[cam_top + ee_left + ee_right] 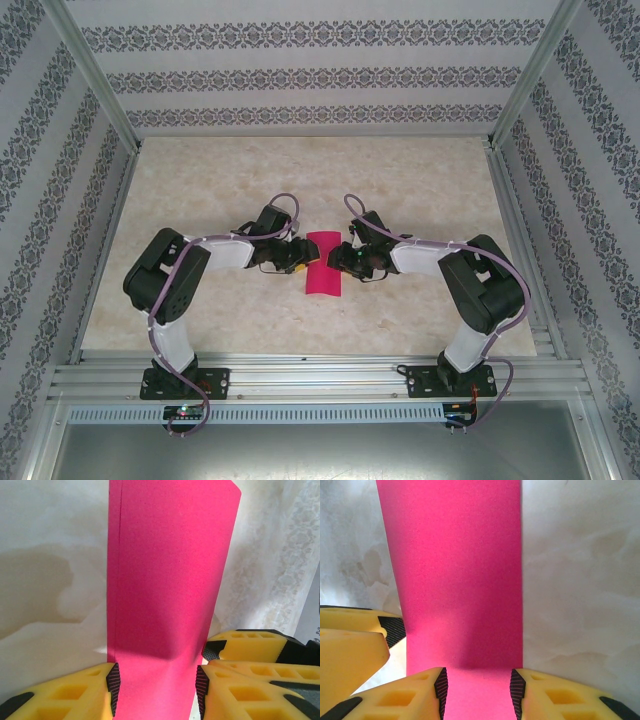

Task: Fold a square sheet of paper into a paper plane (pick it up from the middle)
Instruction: Fold the triangle a second time at the center of the table.

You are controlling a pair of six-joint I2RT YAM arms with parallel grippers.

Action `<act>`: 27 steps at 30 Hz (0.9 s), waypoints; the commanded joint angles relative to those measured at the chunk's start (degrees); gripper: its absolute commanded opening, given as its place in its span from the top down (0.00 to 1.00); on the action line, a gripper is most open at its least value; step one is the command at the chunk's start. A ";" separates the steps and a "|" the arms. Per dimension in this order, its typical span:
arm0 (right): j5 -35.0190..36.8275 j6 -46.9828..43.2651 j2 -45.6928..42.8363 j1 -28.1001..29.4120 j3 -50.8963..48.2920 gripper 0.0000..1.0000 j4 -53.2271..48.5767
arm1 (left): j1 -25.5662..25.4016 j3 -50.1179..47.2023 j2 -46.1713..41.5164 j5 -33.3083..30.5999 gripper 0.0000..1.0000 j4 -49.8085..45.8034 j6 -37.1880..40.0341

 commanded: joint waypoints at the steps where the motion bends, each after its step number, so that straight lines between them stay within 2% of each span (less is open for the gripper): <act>1: 1.69 0.50 2.60 -0.31 -2.90 0.58 -2.47 | -0.50 -0.07 -3.37 -3.41 0.52 -3.14 1.40; 6: 1.60 0.50 2.30 -0.75 -3.52 0.58 -1.96 | -0.49 -0.12 -5.87 -8.32 0.50 -6.91 2.61; 27: 0.40 1.26 4.14 -1.12 -3.61 0.58 -0.44 | -0.49 2.66 0.63 -1.44 0.50 -3.88 1.56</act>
